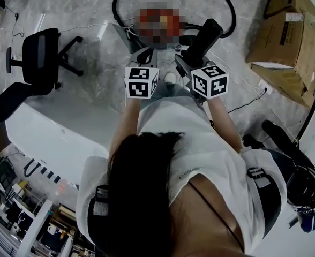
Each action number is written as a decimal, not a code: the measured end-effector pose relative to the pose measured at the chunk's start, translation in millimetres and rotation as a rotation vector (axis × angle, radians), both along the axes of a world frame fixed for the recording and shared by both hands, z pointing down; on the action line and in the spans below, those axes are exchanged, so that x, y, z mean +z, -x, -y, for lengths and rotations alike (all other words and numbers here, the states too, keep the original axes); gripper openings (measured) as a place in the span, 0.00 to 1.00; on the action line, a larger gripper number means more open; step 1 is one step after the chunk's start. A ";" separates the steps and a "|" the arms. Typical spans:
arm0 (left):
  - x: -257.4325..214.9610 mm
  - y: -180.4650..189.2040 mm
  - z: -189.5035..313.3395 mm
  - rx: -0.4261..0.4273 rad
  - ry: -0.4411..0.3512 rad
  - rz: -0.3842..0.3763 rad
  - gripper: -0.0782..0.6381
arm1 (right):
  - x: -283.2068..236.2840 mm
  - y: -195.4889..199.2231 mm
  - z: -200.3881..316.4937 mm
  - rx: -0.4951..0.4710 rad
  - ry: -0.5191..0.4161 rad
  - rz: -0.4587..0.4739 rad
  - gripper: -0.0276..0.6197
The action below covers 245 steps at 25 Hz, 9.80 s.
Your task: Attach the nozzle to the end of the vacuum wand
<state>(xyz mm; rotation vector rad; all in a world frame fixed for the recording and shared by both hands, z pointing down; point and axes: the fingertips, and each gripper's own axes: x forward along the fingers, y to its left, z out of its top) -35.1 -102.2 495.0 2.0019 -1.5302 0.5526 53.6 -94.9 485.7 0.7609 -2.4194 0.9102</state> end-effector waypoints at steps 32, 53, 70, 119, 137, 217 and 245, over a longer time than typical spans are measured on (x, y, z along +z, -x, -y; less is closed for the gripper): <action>41.6 21.7 58.1 0.271 -0.025 0.220 0.51 | 1.2 12.5 32.4 0.078 0.057 0.017 0.21; 89.4 12.7 87.7 0.623 -0.079 0.448 0.54 | 1.8 23.5 52.3 0.107 0.045 -0.025 0.21; 123.7 7.2 105.5 0.747 -0.068 0.420 0.54 | 2.7 41.5 55.2 0.103 0.085 -0.021 0.21; 137.5 -15.3 107.1 0.823 -0.126 0.405 0.34 | 22.1 45.3 61.0 -0.003 0.332 0.223 0.21; 138.4 -16.2 109.3 0.831 -0.119 0.386 0.34 | 30.0 50.5 56.4 -0.106 0.503 0.335 0.21; 142.9 -17.5 105.6 0.965 0.027 0.247 0.36 | 67.7 81.1 41.3 0.000 -0.069 -0.122 0.21; 147.1 -24.8 107.2 0.951 0.035 0.232 0.38 | 68.3 76.8 35.8 0.011 0.007 -0.004 0.51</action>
